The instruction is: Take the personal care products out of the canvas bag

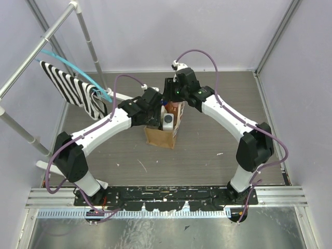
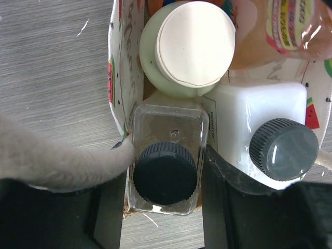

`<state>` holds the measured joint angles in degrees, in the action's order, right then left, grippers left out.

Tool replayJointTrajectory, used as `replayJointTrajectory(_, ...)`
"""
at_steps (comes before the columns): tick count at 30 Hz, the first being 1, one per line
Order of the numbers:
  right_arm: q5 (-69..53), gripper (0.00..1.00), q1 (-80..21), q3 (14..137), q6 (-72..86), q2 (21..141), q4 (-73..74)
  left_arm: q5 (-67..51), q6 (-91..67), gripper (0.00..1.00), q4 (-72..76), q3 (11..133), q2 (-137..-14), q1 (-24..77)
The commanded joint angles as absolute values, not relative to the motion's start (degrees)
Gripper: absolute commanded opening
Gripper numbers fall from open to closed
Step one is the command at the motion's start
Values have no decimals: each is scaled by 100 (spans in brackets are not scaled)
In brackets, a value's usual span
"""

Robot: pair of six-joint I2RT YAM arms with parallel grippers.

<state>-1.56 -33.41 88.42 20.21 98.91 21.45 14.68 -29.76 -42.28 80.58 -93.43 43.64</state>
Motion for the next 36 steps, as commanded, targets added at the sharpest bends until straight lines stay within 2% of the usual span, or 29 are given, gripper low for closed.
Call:
replayJointTrajectory(1,420,57,-3444,8628,2089,9359,2452,1376,-3035,2,-4131,8107,-9056,4375)
replayJointTrajectory(2,524,57,-3476,8564,2050,9264,2447,1372,-3026,16,-4142,8142,-9053,4375)
replayJointTrajectory(4,742,59,-3552,8484,1956,9109,2480,1364,-3028,53,-4210,8215,-9081,4377)
replayJointTrajectory(5,819,59,-3572,8439,1933,9030,2494,1358,-3036,65,-4244,8251,-9094,4376)
replayJointTrajectory(7,949,60,-3599,8371,1891,8904,2525,1326,-3060,79,-4262,8268,-9097,4374)
replayJointTrajectory(8,1017,60,-3607,8336,1868,8844,2543,1301,-3081,90,-4263,8269,-9090,4374)
replayJointTrajectory(9,1049,60,-3619,8294,1850,8796,2540,1286,-3101,94,-4255,8273,-9082,4372)
replayJointTrajectory(18,1124,62,-3636,8360,1934,9033,2917,1231,-3128,97,-4359,8456,-9078,4376)
replayJointTrajectory(28,919,77,-3640,8675,1976,9980,2831,1330,-3145,99,-4434,8478,-8796,4380)
replayJointTrajectory(31,953,78,-3648,8934,1972,10356,2903,1318,-3155,99,-4439,8473,-8713,4380)
replayJointTrajectory(33,1166,72,-3680,9075,1933,10562,2952,1327,-3156,100,-4454,8483,-8657,4376)
replayJointTrajectory(34,1295,63,-3688,9145,1919,10633,2973,1329,-3149,100,-4456,8489,-8620,4377)
replayJointTrajectory(35,1436,46,-3698,9194,1890,10670,2986,1333,-3142,100,-4468,8493,-8599,4381)
replayJointTrajectory(36,1506,35,-3700,9243,1864,10667,2965,1336,-3138,100,-4477,8498,-8569,4378)
